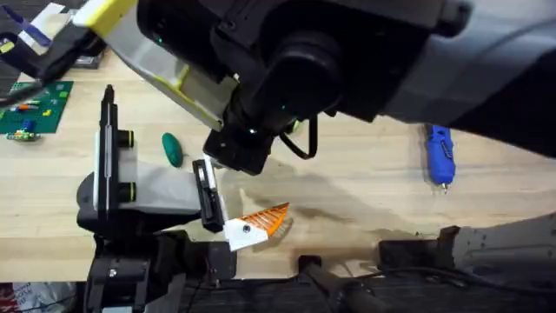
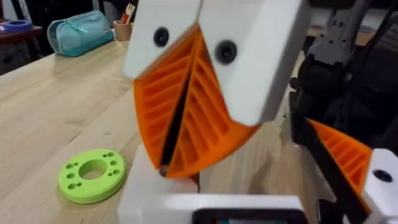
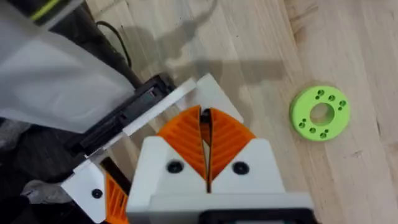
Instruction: Pick up the gripper from the table and insert it into the empty holder that is missing its gripper. Then pick up a screw, insert it into the mounting hole, and use the screwdriver to tighten it. Finally, clean up the table by picking up the vegetable and placing it into the bucket.
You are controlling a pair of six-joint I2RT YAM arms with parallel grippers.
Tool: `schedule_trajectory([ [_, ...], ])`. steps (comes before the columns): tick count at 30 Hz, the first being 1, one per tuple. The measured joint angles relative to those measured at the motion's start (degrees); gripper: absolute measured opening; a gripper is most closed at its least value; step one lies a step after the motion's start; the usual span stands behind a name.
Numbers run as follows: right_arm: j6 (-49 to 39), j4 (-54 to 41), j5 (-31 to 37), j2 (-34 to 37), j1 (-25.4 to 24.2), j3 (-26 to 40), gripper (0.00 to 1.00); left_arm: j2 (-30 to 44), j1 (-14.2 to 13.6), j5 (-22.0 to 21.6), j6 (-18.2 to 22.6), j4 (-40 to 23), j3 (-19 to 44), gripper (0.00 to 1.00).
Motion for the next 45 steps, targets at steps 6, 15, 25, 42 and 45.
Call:
schedule_trajectory([
  [6,-0.04,-0.22,-0.13,0.0,0.0,-0.02,0.209,0.0,0.0,-0.18,-0.17,0.02,-0.02,0.987],
  [15,-0.11,-0.31,0.18,-0.11,-0.11,-0.02,0.672,0.0,0.0,-0.17,-0.23,0.06,-0.02,0.987],
  [25,-0.11,-0.39,0.17,-2.41,-0.15,0.0,0.991,-0.02,0.0,0.02,0.15,0.04,-0.02,0.986],
  [42,-0.13,-1.01,0.15,-6.97,-0.15,0.0,0.994,0.0,0.0,0.04,0.31,0.04,-0.02,0.986],
  [45,-0.11,-1.14,0.17,-7.34,-0.15,0.0,0.994,0.0,0.0,0.06,0.24,0.04,-0.02,0.925],
])
